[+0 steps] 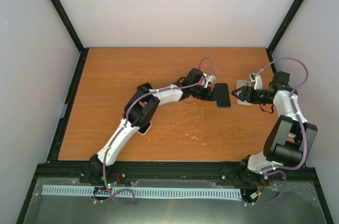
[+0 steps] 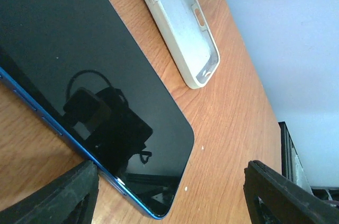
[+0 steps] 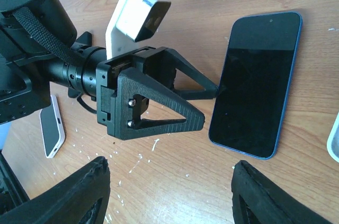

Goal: Take the phone out of the phone case
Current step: Move the phone to the center of the board.

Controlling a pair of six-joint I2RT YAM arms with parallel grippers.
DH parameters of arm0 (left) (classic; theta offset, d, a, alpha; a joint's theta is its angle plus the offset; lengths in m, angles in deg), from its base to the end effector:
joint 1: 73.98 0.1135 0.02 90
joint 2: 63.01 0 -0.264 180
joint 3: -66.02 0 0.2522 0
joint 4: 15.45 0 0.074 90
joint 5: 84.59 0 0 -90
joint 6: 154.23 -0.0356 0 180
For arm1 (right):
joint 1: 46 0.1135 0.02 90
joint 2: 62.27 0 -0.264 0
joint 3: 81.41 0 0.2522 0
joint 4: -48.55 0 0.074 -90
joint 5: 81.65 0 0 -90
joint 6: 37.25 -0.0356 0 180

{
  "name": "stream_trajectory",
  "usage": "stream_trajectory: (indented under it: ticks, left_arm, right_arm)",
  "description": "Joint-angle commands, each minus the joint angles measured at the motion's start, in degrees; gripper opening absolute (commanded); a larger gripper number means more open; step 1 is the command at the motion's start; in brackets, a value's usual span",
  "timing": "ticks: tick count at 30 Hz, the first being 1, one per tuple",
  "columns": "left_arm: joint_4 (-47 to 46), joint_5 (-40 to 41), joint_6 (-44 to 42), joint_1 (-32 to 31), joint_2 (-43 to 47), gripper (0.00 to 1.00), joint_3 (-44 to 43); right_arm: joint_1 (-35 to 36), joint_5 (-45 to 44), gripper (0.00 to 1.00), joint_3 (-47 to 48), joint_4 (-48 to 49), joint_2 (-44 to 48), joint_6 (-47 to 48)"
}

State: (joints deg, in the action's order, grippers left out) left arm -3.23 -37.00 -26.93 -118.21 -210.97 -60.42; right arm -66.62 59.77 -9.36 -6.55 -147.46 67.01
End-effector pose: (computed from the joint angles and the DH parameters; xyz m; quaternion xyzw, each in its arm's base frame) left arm 0.3858 -0.4091 0.1053 0.2199 0.8104 -0.5286 0.1246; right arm 0.2710 -0.0723 0.2299 -0.0327 0.8880 0.3555 0.2899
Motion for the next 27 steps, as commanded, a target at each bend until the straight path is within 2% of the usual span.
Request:
stream_trajectory:
  ticks: [1,5,9,11,14,17,21,27]
  left_arm:
    - [5.3,3.6,-2.8,0.5,3.6,0.76,2.5]
    - [7.1,15.0,-8.1,2.9,16.1,0.79,12.7]
    - [15.7,32.8,-13.6,3.4,26.8,0.87,18.1]
    - [21.6,40.8,-13.3,4.0,30.3,0.89,20.1]
    - [29.0,49.9,-8.4,6.2,34.8,0.94,23.9]
    - [37.2,51.6,-0.5,10.4,36.8,0.96,26.1]
    - [49.4,50.5,6.3,15.2,34.3,0.98,23.0]
    - [59.3,55.6,8.1,17.1,28.5,0.99,15.6]
  right_arm:
    - [-0.4,0.6,0.62,-0.4,0.3,1.4,0.9]
    - [-0.4,0.2,0.62,-0.6,0.4,2.5,1.0]
    - [-0.4,-0.8,0.62,-0.7,1.1,4.6,1.1]
    - [-0.4,-1.2,0.62,-0.8,1.5,5.7,1.1]
    - [-0.4,-1.3,0.62,-0.9,1.6,6.9,1.2]
    - [-0.4,-1.2,0.62,-0.7,1.2,7.3,1.4]
    - [-0.4,-1.1,0.62,-0.5,0.8,8.5,1.5]
    - [-0.4,-1.0,0.62,-0.7,0.9,9.4,1.7]
